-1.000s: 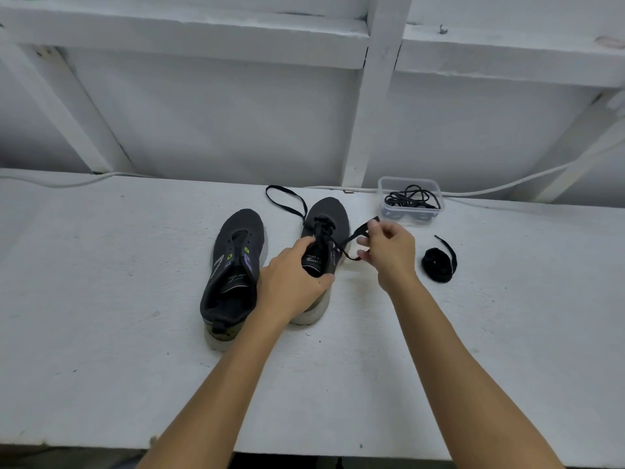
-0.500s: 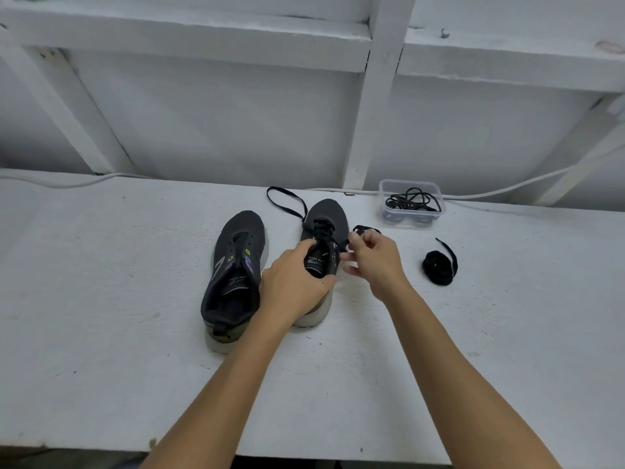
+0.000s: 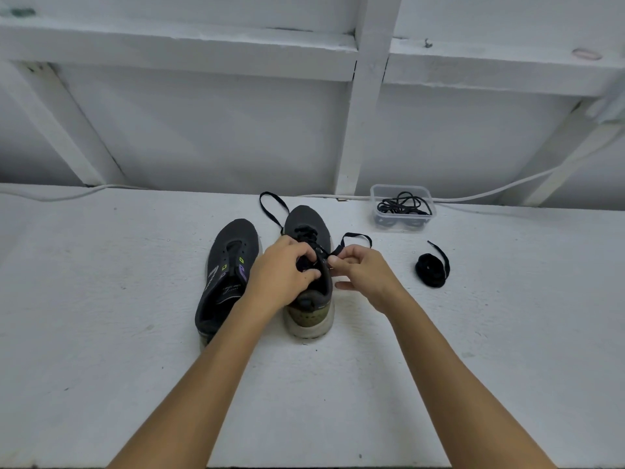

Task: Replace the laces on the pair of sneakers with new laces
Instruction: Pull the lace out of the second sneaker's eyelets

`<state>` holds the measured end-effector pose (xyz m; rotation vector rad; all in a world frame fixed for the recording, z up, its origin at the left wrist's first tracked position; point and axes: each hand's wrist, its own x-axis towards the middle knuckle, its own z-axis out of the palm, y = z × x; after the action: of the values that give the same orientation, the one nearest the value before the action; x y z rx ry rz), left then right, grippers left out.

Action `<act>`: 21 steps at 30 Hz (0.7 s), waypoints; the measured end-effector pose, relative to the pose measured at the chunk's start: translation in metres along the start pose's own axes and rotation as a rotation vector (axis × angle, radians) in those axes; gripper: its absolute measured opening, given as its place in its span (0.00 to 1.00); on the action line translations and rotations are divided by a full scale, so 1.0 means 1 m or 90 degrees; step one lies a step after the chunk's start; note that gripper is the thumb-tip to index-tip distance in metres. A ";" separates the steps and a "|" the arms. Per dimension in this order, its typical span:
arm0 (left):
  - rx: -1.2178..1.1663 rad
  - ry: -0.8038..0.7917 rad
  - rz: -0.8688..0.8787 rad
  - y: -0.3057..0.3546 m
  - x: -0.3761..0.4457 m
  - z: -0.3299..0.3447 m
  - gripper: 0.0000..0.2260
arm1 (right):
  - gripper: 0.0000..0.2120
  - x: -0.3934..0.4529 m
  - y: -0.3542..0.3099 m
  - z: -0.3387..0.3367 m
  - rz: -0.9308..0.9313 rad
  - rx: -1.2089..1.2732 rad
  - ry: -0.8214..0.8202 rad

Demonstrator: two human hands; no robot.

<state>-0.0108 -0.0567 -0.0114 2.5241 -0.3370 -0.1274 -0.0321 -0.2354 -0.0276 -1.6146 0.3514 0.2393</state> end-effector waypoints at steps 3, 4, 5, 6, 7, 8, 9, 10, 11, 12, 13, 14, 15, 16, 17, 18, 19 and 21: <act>0.002 0.037 0.008 -0.002 0.001 0.005 0.06 | 0.06 -0.001 -0.001 0.000 -0.004 0.011 -0.001; -0.005 0.044 0.008 -0.003 0.001 0.006 0.05 | 0.06 -0.001 -0.001 0.000 -0.015 0.005 -0.001; -0.019 0.050 0.008 -0.003 0.002 0.007 0.04 | 0.06 -0.001 -0.002 0.001 -0.032 -0.005 0.002; -0.036 0.058 0.008 -0.004 0.002 0.008 0.04 | 0.05 -0.001 -0.002 0.002 -0.052 -0.015 0.009; -0.050 0.065 0.008 -0.004 0.003 0.009 0.04 | 0.05 0.000 -0.002 0.003 -0.071 -0.021 0.015; -0.059 0.071 0.007 -0.004 0.003 0.011 0.04 | 0.04 0.001 -0.001 0.004 -0.084 -0.025 0.016; -0.064 0.075 0.006 -0.004 0.003 0.012 0.04 | 0.03 0.002 0.000 0.005 -0.091 -0.030 0.012; -0.066 0.077 0.003 -0.004 0.004 0.013 0.05 | 0.03 0.002 0.001 0.006 -0.095 -0.035 0.002; -0.066 0.077 -0.001 -0.004 0.006 0.015 0.05 | 0.05 0.003 0.002 0.006 -0.093 -0.041 -0.009; -0.065 0.074 -0.005 -0.004 0.007 0.016 0.05 | 0.07 0.003 0.002 0.006 -0.089 -0.045 -0.020; -0.067 0.070 -0.008 -0.003 0.008 0.017 0.05 | 0.09 0.003 0.001 0.006 -0.084 -0.050 -0.028; -0.075 0.063 -0.014 -0.003 0.009 0.018 0.05 | 0.09 0.003 0.000 0.006 -0.080 -0.054 -0.034; -0.084 0.054 -0.020 -0.003 0.009 0.019 0.05 | 0.09 0.003 0.000 0.006 -0.077 -0.060 -0.037; -0.088 0.046 -0.026 -0.002 0.010 0.020 0.05 | 0.09 0.003 -0.001 0.007 -0.076 -0.071 -0.036; -0.084 0.039 -0.030 -0.002 0.010 0.020 0.05 | 0.09 0.004 -0.001 0.007 -0.078 -0.091 -0.032; -0.078 0.037 -0.033 -0.002 0.011 0.020 0.05 | 0.08 0.005 -0.002 0.007 -0.082 -0.119 -0.024; -0.076 0.037 -0.034 -0.002 0.011 0.020 0.05 | 0.07 0.005 -0.004 0.007 -0.084 -0.150 -0.013; -0.097 0.035 -0.038 -0.001 0.012 0.019 0.05 | 0.05 0.005 -0.006 0.008 -0.085 -0.196 0.010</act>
<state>-0.0024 -0.0691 -0.0276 2.3830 -0.2210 -0.1020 -0.0242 -0.2281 -0.0241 -1.9368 0.2239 0.1851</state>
